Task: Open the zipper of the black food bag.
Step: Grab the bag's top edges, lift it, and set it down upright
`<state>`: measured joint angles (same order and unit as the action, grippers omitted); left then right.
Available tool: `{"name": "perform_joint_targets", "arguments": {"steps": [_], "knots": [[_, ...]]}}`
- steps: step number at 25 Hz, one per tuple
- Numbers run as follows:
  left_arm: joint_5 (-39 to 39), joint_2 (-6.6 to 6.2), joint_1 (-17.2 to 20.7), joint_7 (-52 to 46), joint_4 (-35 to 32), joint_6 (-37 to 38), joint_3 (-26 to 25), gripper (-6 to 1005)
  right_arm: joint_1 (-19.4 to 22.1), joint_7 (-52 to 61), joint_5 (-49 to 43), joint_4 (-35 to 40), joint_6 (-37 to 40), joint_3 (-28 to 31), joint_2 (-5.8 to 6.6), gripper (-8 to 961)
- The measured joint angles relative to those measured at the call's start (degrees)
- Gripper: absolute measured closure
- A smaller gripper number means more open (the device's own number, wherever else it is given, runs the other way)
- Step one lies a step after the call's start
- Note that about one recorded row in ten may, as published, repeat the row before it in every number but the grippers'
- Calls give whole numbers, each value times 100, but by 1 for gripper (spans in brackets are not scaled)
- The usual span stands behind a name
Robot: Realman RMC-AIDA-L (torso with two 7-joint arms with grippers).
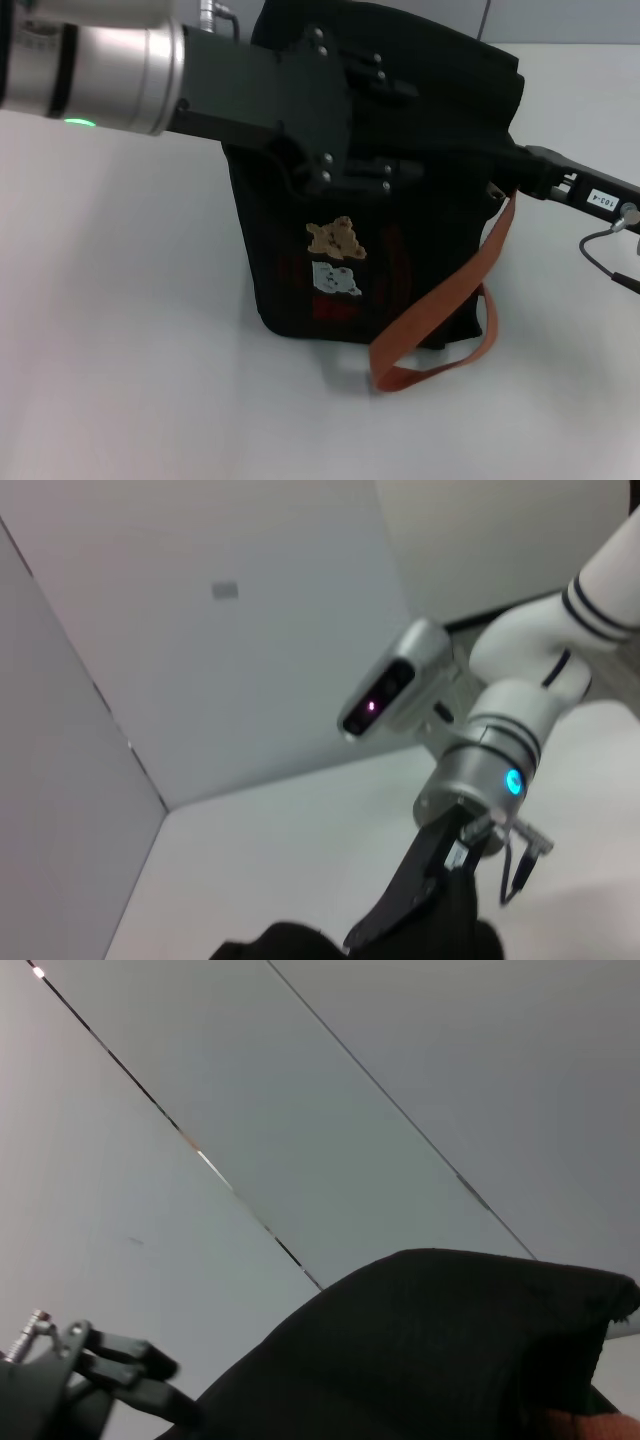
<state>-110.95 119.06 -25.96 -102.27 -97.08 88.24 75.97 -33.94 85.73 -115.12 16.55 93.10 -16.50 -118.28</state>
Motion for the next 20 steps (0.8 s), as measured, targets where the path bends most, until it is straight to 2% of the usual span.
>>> {"name": "perform_joint_targets", "arguments": {"steps": [1,2,6,10,16,20], "knots": [[0,0,0,0,0,0,0,430,-2,-5,7,-2,-3,-2,-1,940],[-305,4,-20,-21,6,-232,295,428,-2,-5,7,-2,-3,-2,-1,940],[-567,3,75,25,-12,-563,684,438,-1,-5,9,-2,-15,-12,-2,941],[-547,3,109,53,-22,-629,736,492,0,-5,12,-3,-22,-12,-2,941],[-528,3,133,120,1,-646,774,735,5,-11,22,-3,-81,-11,-11,942],[-517,3,164,131,-2,-662,815,777,11,-13,23,-2,-83,-11,-17,943]]}}
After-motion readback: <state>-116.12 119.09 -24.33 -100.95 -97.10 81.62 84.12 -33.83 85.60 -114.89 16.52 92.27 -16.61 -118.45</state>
